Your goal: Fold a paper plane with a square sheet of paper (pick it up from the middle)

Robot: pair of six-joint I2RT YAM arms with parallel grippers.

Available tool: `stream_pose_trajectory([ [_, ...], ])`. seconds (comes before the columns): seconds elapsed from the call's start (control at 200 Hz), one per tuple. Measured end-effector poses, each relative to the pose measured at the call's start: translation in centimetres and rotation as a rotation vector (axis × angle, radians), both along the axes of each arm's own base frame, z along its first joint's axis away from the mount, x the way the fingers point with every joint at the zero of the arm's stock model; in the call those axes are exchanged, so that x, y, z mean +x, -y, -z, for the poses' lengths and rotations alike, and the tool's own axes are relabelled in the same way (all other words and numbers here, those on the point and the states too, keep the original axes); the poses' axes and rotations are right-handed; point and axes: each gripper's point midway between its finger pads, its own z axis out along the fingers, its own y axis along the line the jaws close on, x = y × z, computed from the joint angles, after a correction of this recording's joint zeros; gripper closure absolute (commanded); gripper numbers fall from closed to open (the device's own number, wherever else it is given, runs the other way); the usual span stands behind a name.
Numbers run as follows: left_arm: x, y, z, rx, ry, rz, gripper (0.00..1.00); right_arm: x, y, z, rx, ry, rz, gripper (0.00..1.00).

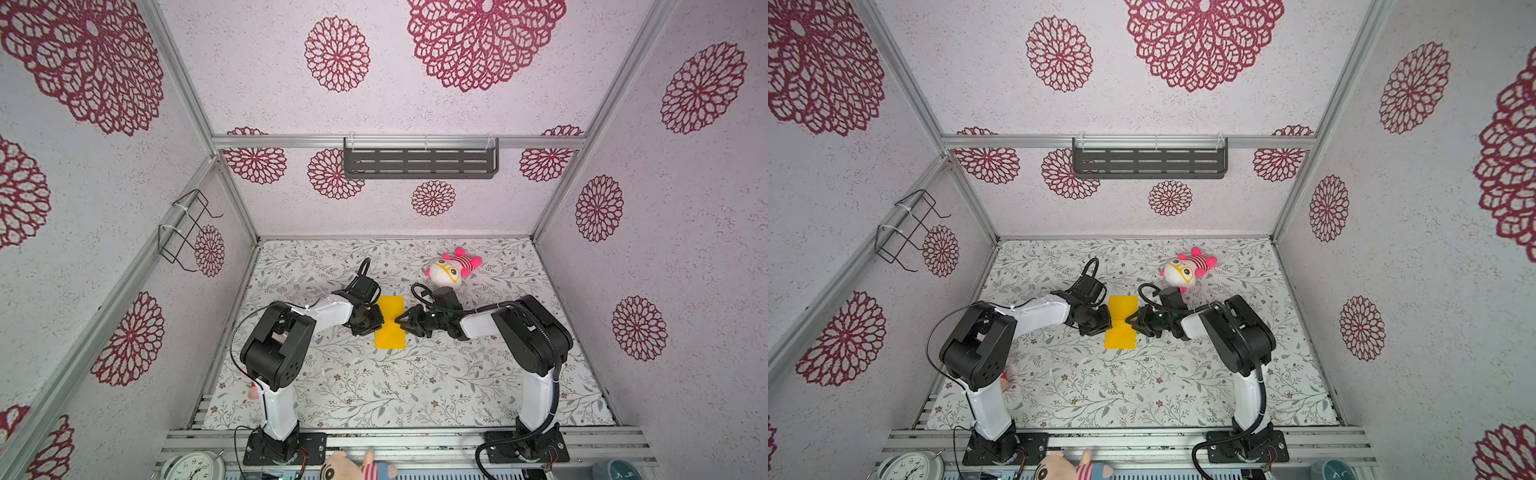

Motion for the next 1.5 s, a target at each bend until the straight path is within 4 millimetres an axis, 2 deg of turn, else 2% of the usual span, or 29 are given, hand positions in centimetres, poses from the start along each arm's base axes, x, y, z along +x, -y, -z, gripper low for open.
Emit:
stream_pose_trajectory([
  [0.42, 0.2, 0.2, 0.3, -0.074, 0.000, -0.024, 0.86, 0.3, -0.5, 0.1, 0.024, 0.001, 0.003, 0.62],
  [0.77, 0.3, 0.3, 0.3, -0.100, 0.002, -0.026, 0.87, -0.1, -1.9, 0.4, 0.048, -0.005, -0.024, 0.79],
  [0.906, 0.4, 0.1, 0.2, -0.107, 0.003, -0.032, 0.86, 0.0, -2.2, 0.3, 0.060, 0.009, -0.026, 0.89],
  [0.966, 0.2, 0.0, 0.2, -0.112, 0.000, -0.037, 0.82, 0.1, -2.3, 0.2, 0.063, 0.017, -0.025, 0.92],
  [1.041, -0.1, -0.3, -0.1, -0.128, 0.001, -0.049, 0.73, 0.4, -2.4, 0.0, 0.069, 0.038, -0.025, 0.93],
  [1.136, -0.7, -0.9, -1.1, -0.168, 0.011, -0.076, 0.57, 0.6, -2.5, -0.8, 0.083, 0.072, -0.027, 0.94],
  [1.226, -0.8, -1.1, -3.0, -0.235, 0.054, -0.093, 0.40, 0.6, -2.5, -2.0, 0.102, 0.103, -0.029, 0.94],
  [1.346, -0.8, -0.8, -5.6, -0.357, 0.128, -0.102, 0.24, 0.6, -2.6, -5.1, 0.147, 0.161, -0.038, 0.93],
  [1.421, -1.0, -0.2, -6.8, -0.429, 0.159, -0.089, 0.19, 0.6, -2.8, -7.8, 0.190, 0.213, -0.049, 0.93],
  [1.496, -1.3, 0.3, -7.5, -0.492, 0.181, -0.078, 0.19, 0.4, -2.9, -10.3, 0.235, 0.253, -0.063, 0.92],
])
